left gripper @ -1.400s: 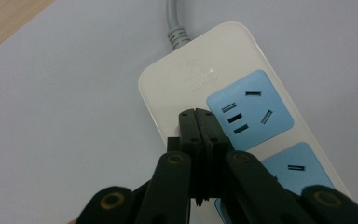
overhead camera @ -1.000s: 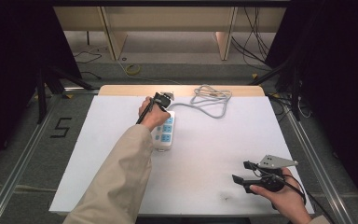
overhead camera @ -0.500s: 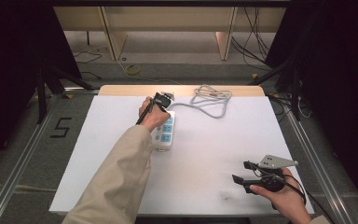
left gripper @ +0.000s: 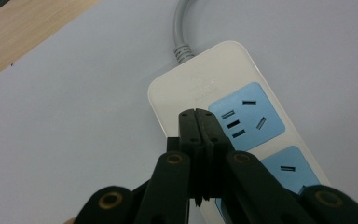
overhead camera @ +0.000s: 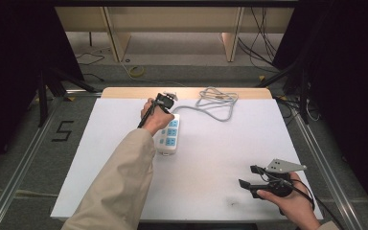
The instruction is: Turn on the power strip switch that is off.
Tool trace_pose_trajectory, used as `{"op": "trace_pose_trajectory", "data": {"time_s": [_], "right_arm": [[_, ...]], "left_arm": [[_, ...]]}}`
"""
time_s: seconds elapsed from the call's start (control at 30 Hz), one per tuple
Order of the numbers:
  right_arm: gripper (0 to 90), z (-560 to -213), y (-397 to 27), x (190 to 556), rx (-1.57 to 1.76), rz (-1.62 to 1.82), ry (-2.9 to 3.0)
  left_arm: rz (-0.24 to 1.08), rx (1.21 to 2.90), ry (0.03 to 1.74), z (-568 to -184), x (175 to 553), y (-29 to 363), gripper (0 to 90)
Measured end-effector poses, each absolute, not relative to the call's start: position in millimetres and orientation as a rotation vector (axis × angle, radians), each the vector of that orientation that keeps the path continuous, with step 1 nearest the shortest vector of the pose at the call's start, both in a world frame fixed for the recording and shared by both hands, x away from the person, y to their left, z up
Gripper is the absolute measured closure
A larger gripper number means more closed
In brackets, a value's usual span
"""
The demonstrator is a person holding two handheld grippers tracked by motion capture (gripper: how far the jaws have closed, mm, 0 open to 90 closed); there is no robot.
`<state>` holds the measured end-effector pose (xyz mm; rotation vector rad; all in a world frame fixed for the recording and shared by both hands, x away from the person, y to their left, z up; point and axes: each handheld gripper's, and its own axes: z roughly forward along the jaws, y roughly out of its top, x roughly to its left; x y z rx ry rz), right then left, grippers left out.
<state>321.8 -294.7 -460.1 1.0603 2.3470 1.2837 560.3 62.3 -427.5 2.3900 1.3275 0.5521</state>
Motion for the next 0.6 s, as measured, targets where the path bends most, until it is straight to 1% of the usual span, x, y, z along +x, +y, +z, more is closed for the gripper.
{"op": "trace_pose_trajectory", "data": {"time_s": [0.4,0.53,0.6], "right_arm": [[27.6,-459.9,-294.6,322.3,1.063,1.281,2.341],[27.6,-459.9,-294.4,322.3,1.063,1.281,2.341],[27.6,-459.9,-294.3,322.3,1.064,1.281,2.34]], "left_arm": [[0.533,2.336,1.319,-421.8,547.7,76.8,84.6],[0.518,2.324,1.299,-416.7,542.0,79.6,80.8],[0.496,2.322,1.287,-413.9,538.3,80.4,76.9]]}}
